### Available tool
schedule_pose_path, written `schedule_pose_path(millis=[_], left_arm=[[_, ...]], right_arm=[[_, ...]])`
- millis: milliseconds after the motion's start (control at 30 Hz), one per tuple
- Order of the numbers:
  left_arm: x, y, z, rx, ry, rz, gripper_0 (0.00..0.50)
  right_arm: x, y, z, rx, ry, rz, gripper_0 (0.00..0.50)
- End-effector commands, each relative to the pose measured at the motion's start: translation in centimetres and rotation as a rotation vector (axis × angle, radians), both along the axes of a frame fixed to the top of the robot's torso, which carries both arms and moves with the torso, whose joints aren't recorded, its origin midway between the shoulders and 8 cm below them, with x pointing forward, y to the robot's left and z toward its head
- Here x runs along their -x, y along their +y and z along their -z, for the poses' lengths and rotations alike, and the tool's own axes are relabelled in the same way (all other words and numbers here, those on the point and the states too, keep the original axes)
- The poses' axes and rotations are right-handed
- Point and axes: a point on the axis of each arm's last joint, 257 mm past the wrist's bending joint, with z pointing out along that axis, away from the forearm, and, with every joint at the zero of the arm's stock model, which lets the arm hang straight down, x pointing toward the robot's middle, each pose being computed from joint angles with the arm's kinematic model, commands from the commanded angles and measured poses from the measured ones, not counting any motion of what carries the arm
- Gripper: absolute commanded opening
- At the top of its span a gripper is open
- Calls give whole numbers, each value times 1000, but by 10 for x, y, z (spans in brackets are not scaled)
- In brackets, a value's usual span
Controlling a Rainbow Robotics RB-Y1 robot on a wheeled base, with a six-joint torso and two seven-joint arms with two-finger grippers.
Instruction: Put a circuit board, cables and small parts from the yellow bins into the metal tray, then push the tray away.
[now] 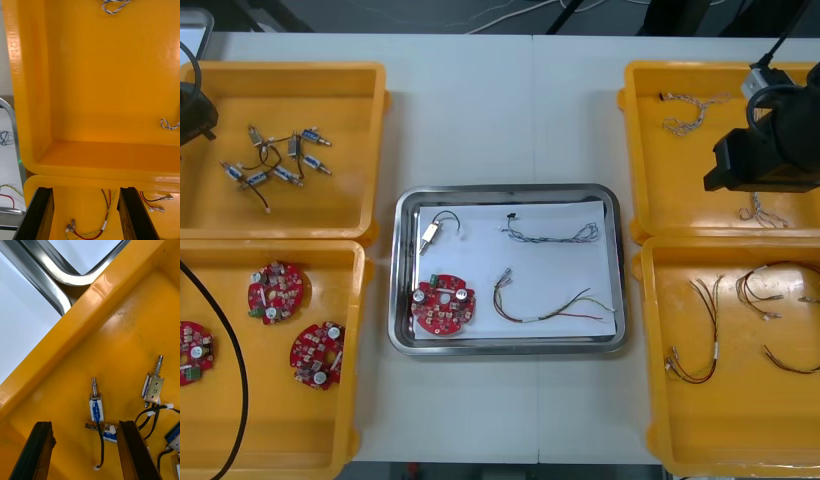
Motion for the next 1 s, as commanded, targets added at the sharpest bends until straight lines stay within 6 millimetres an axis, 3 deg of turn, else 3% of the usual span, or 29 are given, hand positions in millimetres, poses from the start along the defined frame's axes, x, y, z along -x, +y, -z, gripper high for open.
schedule_pose_path(millis=[33, 267, 700, 1000], left_arm=[[-25, -7, -28, 62, -123, -75, 500], [-33, -4, -19, 41, -142, -92, 500], [-31, -9, 0, 53, -114, -94, 500], [-32, -10, 12, 70, -111, -98, 500]], right_arm=[[7, -43, -15, 19, -38, 88, 500], [9, -60, -24, -14, -60, 128, 500], [36, -83, 5, 2, -24, 185, 500], [55, -81, 15, 30, -32, 173, 500]])
